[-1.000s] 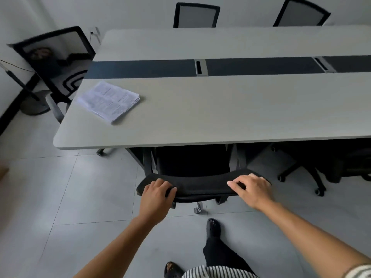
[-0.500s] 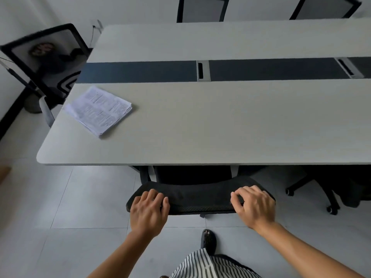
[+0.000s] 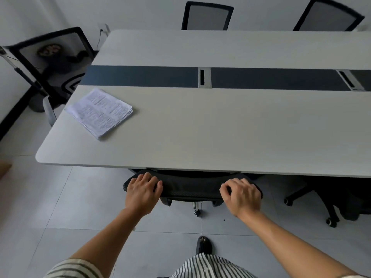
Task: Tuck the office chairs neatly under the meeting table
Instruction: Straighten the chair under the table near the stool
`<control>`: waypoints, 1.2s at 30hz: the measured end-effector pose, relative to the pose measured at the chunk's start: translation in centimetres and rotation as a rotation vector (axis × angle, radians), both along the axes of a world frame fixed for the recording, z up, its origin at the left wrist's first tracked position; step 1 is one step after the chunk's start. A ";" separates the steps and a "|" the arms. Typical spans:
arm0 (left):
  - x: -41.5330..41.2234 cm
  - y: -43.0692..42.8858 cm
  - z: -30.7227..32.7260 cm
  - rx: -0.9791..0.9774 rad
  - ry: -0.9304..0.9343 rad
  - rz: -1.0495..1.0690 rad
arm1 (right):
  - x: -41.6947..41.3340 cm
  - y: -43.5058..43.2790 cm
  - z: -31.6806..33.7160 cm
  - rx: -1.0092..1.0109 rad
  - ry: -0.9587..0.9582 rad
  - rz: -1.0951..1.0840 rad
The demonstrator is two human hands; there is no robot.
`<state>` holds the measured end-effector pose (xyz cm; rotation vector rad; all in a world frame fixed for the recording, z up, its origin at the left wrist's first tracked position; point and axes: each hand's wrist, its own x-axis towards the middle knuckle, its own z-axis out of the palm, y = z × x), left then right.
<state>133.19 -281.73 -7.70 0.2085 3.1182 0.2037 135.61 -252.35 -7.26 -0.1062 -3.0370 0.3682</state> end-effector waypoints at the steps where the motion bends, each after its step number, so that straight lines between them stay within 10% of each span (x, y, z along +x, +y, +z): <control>1: 0.1 -0.1 0.1 0.022 -0.017 0.002 | 0.1 0.0 0.0 -0.006 -0.025 0.005; 16: 19.7 -17.6 6.7 1.019 -0.177 0.613 | 5.4 -20.3 3.3 -0.793 -0.317 0.168; 26: 33.3 -34.3 6.5 1.240 0.075 1.191 | 9.7 -38.3 3.2 -0.914 -0.640 0.314; 36: 26.6 -48.1 6.6 1.313 0.253 1.343 | -1.1 -55.2 3.2 -0.901 -0.644 0.410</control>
